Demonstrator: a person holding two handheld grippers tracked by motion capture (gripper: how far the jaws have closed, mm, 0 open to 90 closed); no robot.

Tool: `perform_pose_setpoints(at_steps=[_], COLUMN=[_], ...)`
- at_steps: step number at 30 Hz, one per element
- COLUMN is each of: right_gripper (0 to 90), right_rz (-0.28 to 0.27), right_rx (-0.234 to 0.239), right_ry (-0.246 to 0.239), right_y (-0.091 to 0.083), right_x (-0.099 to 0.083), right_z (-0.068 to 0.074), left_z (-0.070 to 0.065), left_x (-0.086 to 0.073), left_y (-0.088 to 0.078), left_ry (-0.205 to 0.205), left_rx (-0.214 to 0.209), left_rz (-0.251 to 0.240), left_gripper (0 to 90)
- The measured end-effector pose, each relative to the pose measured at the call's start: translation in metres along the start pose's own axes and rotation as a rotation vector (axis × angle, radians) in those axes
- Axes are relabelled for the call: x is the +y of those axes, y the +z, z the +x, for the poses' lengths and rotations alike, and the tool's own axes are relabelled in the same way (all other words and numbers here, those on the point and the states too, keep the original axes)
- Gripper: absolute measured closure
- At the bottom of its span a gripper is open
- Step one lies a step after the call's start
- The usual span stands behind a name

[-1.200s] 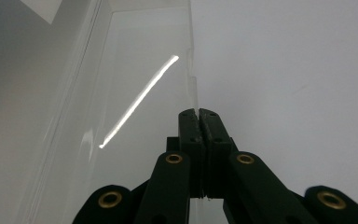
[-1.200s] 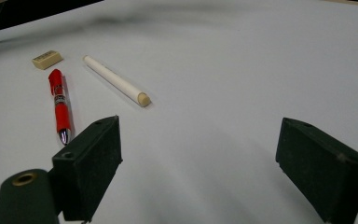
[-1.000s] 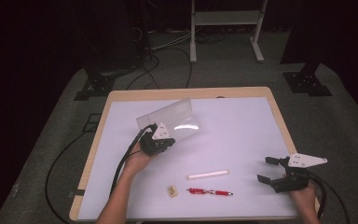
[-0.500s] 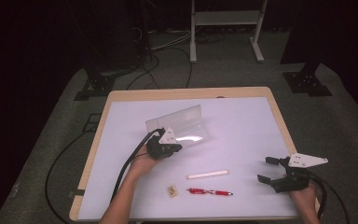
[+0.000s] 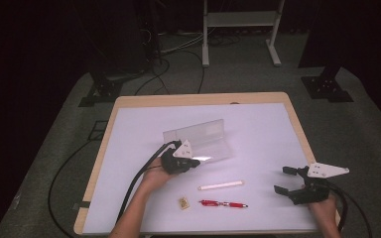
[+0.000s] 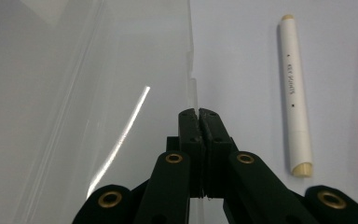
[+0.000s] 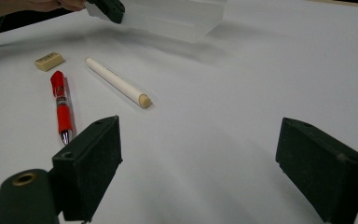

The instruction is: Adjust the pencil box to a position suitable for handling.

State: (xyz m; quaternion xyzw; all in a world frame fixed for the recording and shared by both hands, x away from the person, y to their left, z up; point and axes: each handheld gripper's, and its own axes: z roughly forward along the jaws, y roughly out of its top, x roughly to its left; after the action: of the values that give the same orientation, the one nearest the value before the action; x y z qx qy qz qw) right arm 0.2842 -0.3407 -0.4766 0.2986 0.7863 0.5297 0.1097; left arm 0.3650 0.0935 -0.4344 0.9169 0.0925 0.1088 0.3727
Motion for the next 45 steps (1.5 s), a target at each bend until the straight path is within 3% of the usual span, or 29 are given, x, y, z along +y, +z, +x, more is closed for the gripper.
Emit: perform_pose_setpoints(at_steps=[8,14,21,23,27,33,35,37,40,42,44,45], right_gripper=[13.4,13.4,13.4,13.4,13.4,13.4,13.4,13.4,13.4,13.4,13.4,13.4], right_rz=[0.003,0.006,0.008,0.008,0.009,0.006,0.009,0.01,0.011,0.013,0.013,0.014], right_rx=[-0.001,-0.001,0.001,0.0,-0.001,-0.005,-0.005,-0.007,-0.009,-0.009,-0.009,-0.01], right_ry=[-0.001,0.002,0.001,0.003,0.006,0.014,0.015,0.013,0.01,0.013,0.012,0.012], right_y=[0.0,0.001,0.001,0.001,0.001,0.001,0.001,0.001,0.001,0.002,0.002,0.002], right_x=[0.0,0.0,0.0,0.0,0.0,0.0,0.0,0.0,0.0,0.0,0.0,0.0], right_z=[0.0,0.0,-0.001,-0.001,-0.001,-0.001,-0.001,-0.001,0.0,-0.001,-0.001,-0.001], left_z=[-0.008,-0.01,-0.012,-0.012,-0.016,-0.021,-0.024,-0.029,-0.034,-0.034,-0.034,-0.036], left_x=[0.002,-0.005,-0.011,-0.012,-0.013,-0.008,-0.01,-0.014,-0.018,-0.021,-0.025,-0.025], left_y=[0.007,0.015,0.018,0.019,0.015,-0.008,-0.015,-0.02,-0.025,-0.031,-0.038,-0.042], left_ry=[0.034,0.024,0.01,0.012,0.001,-0.007,-0.014,-0.052,-0.063,-0.099,-0.135,-0.131], left_rx=[-0.054,-0.111,-0.128,-0.123,-0.103,-0.082,-0.053,-0.014,0.016,0.035,0.033,0.05], left_rz=[-0.003,-0.004,0.011,0.025,-0.008,-0.031,-0.057,-0.075,-0.099,-0.111,-0.142,-0.147], left_gripper=[89.2,89.3,88.9,87.7,79.5,65.1,62.2,52.7,45.0,34.6,33.4,30.1])
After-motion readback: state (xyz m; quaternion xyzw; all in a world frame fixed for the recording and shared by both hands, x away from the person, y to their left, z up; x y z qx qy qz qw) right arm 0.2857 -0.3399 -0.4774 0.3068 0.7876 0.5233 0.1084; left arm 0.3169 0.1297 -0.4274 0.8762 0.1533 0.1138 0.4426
